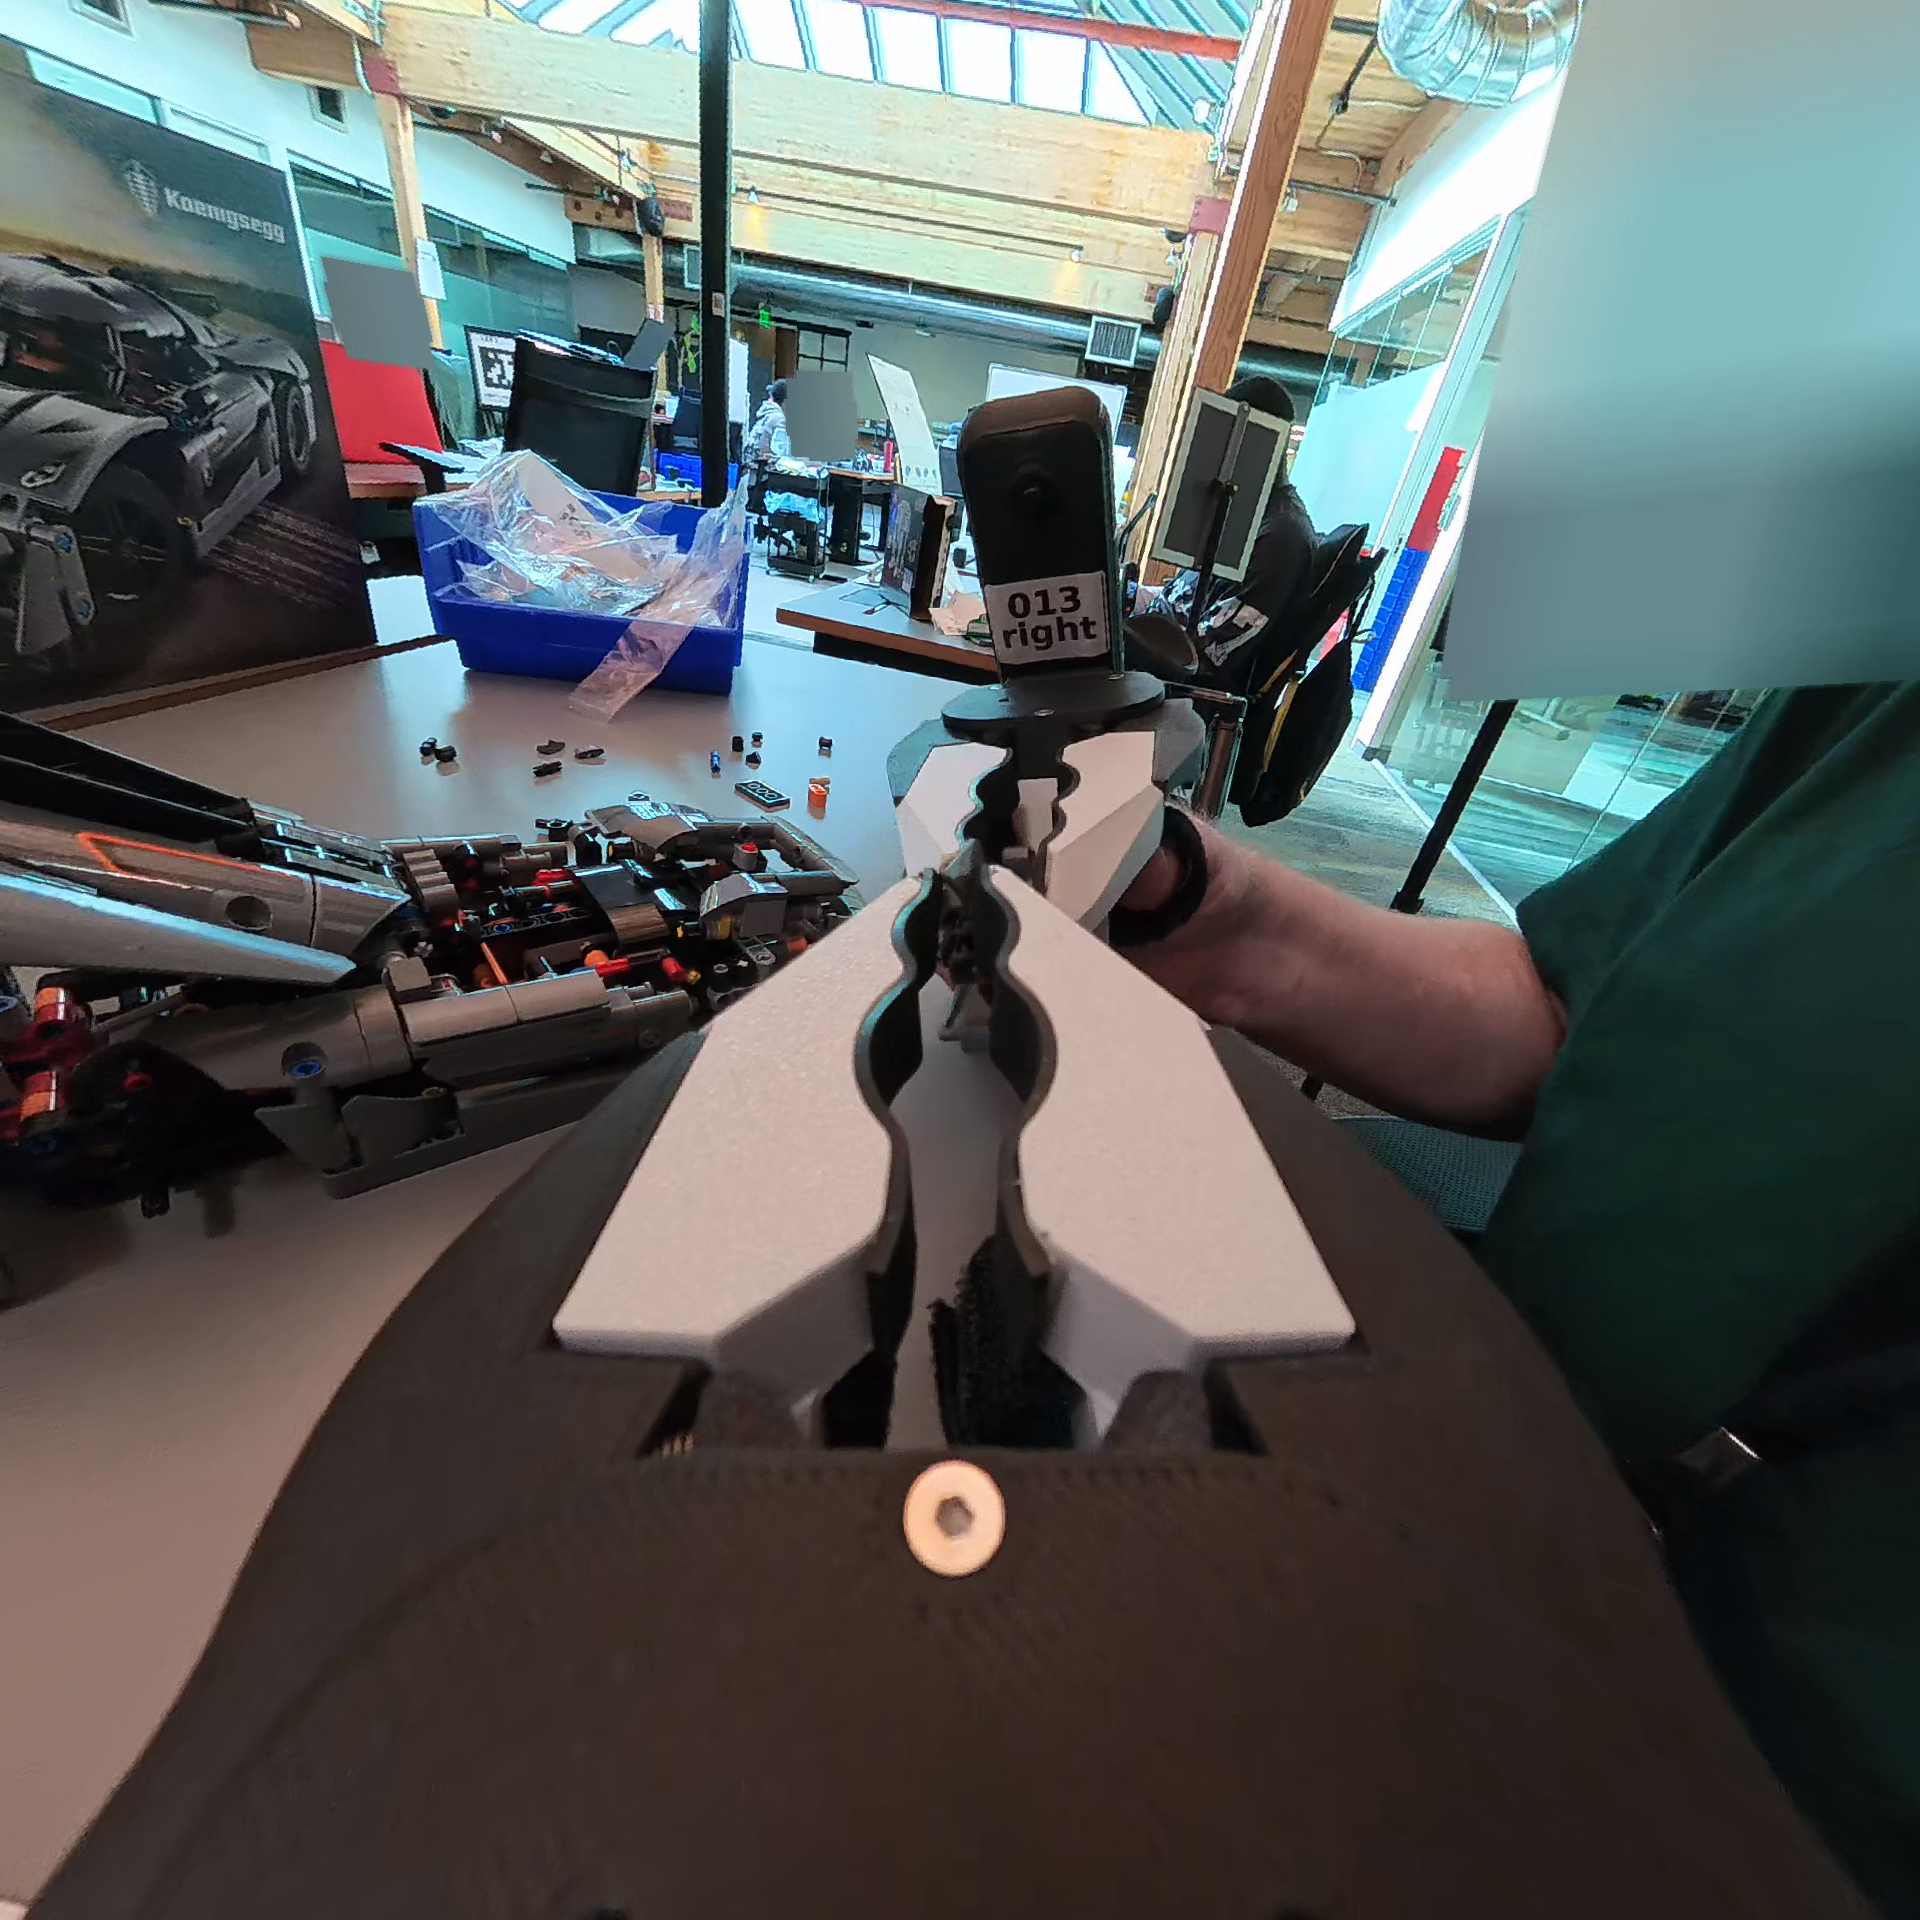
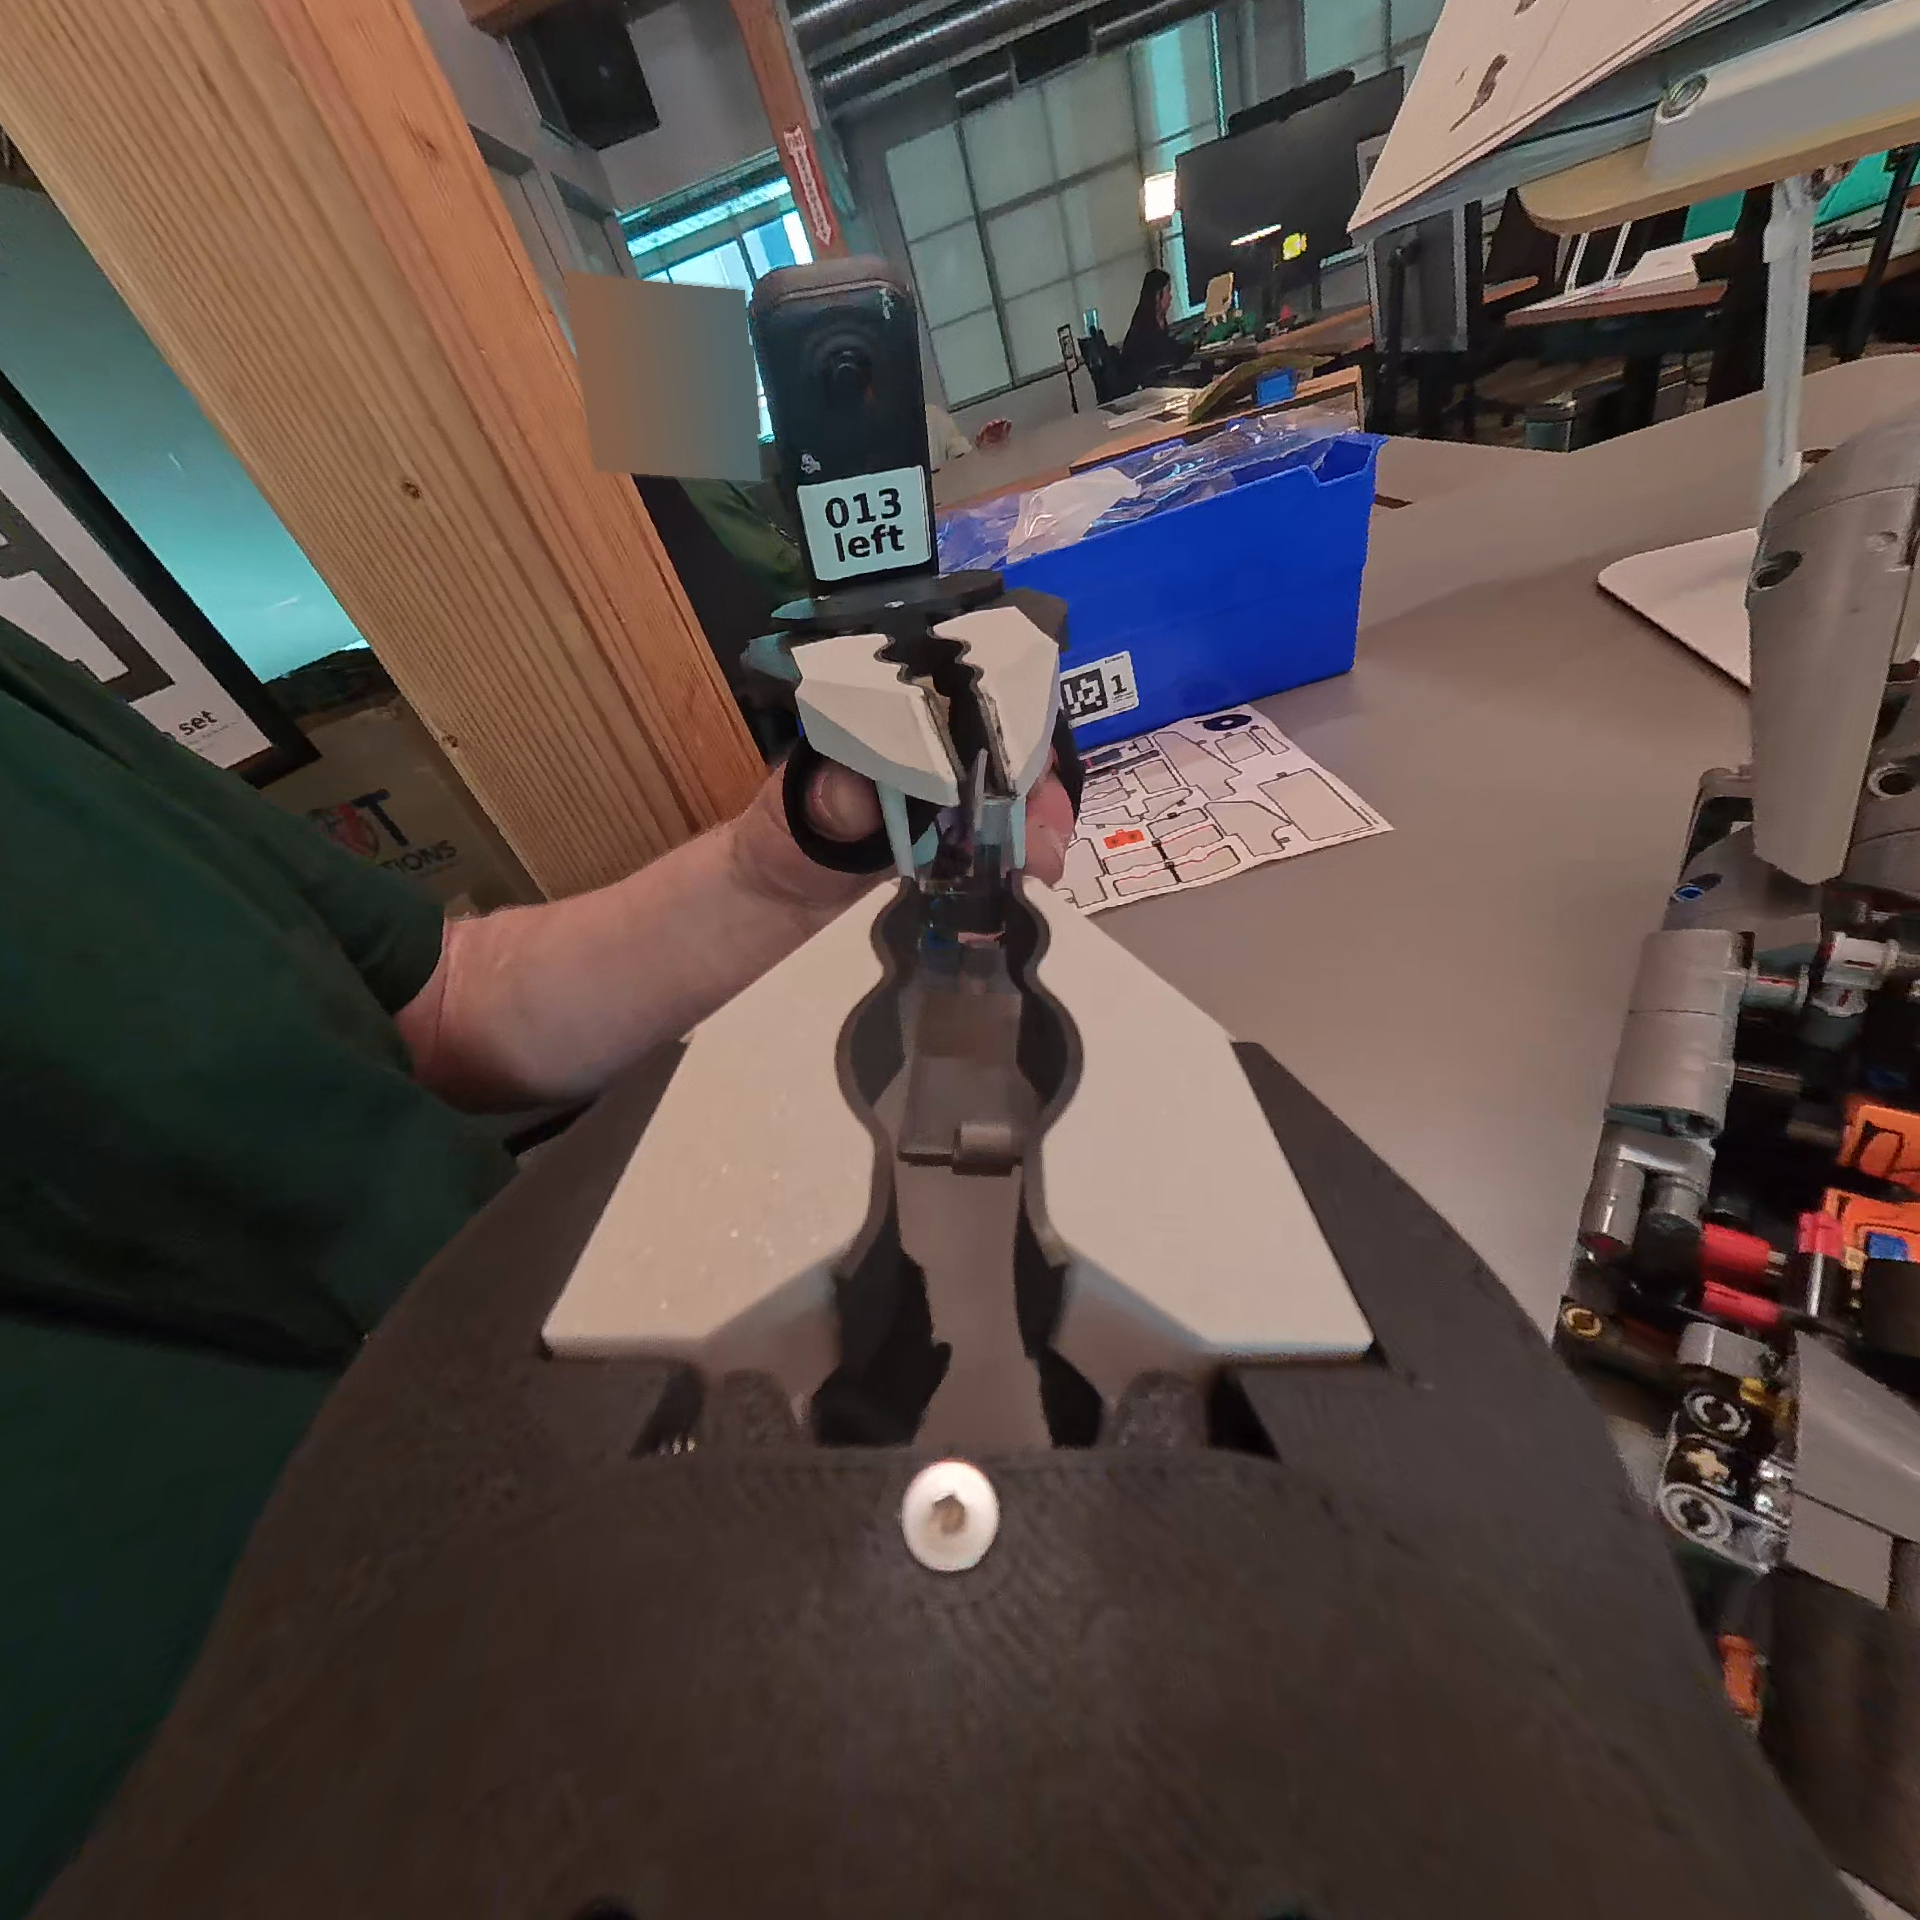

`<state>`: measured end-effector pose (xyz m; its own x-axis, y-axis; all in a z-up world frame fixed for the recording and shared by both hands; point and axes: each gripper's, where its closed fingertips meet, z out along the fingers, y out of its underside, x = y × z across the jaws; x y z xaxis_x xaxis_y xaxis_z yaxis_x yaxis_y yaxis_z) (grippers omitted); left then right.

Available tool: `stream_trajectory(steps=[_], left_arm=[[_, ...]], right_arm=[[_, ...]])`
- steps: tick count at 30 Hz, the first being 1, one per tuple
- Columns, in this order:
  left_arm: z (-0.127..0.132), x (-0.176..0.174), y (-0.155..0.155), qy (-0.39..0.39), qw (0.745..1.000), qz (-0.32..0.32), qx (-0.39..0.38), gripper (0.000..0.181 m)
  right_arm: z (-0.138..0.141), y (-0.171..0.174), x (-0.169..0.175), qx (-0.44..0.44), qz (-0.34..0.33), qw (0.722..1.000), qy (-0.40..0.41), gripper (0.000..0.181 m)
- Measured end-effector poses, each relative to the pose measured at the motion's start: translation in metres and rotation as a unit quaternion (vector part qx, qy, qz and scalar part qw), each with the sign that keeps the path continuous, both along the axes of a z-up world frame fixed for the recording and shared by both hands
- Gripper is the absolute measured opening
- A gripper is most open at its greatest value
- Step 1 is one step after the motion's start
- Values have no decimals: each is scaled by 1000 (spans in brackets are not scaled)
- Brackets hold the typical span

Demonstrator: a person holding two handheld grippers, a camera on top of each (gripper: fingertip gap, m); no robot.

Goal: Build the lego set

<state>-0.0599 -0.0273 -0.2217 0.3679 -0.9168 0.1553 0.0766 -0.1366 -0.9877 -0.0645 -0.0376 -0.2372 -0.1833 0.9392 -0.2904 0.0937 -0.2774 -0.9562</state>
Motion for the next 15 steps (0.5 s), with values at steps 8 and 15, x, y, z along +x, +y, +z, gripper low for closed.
stream_trajectory(steps=[8,15], left_arm=[[-6,8,-2,30,999,-9,9,10],[-8,7,-2,40,999,-14,-7,5]], right_arm=[[-7,-1,-1,22,-4,999,-25,14],[-9,-4,-2,26,0,999,-34,14]])
